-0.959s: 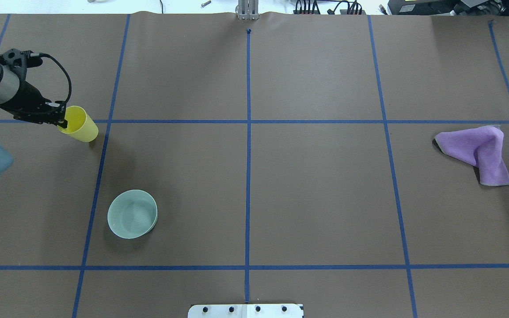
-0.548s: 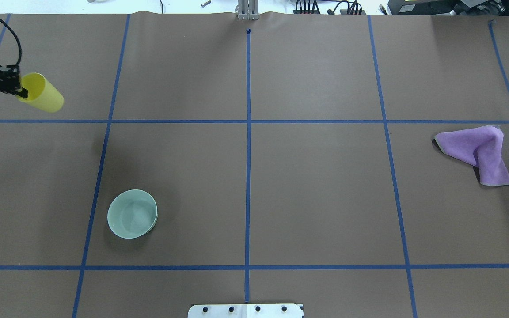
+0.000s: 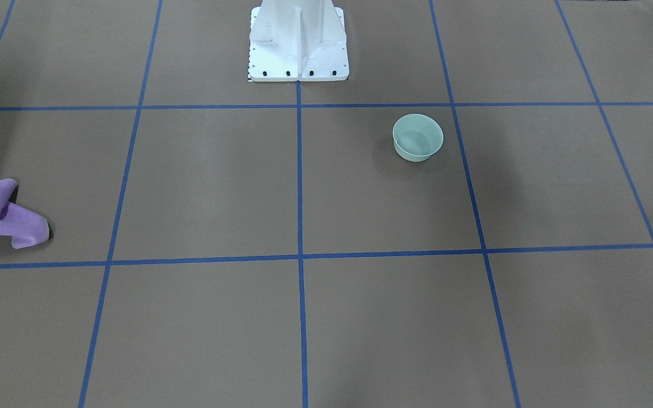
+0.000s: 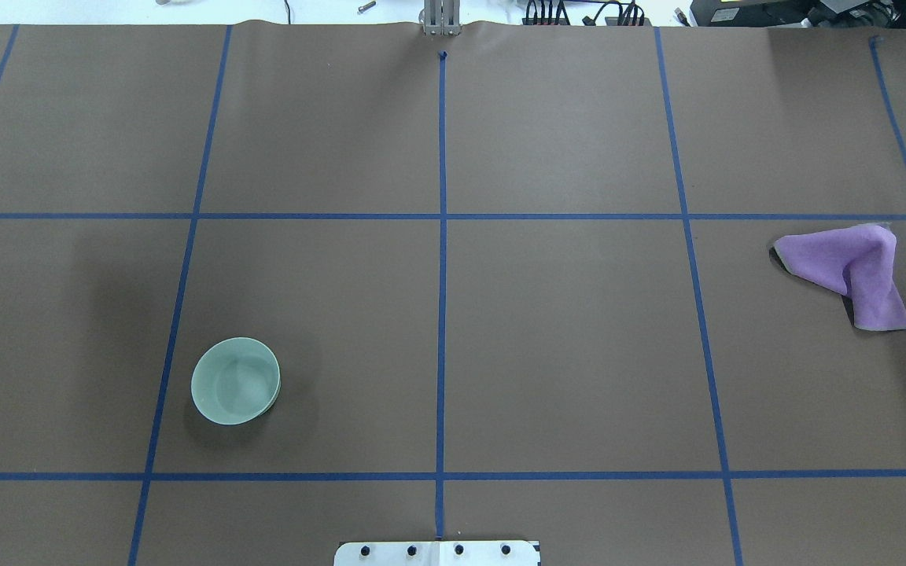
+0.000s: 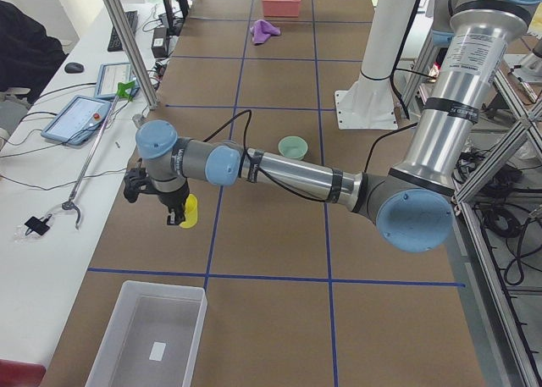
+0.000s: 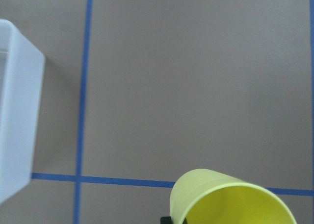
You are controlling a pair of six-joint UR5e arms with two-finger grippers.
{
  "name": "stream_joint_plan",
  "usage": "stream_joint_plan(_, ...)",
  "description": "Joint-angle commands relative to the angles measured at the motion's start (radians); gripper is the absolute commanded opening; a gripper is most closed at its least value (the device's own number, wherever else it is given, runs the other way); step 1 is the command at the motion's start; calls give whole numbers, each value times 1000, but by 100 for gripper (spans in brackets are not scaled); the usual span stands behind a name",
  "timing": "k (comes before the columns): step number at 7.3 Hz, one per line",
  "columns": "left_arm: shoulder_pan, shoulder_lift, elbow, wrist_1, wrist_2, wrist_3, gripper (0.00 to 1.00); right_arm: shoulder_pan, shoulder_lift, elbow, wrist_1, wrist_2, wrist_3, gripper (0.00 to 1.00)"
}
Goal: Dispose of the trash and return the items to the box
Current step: 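Lift the yellow cup with the left gripper and carry it into the clear bin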
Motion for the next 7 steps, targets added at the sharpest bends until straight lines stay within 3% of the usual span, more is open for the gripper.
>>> stream_joint_plan(1,-136,-50,260,-92,-8,119,0,0,0,2,2,5,0,100)
stream_joint_plan(3,-155,-162,640,-351,-71,106,0,0,0,7,2,5,0,100)
stream_joint_plan(4,-155,-201,744,-433,-71,78,0,0,0,7,2,5,0,100)
stream_joint_plan(7,-117,-187,819,-545,-62,50,0,-2,0,7,2,11,0,100)
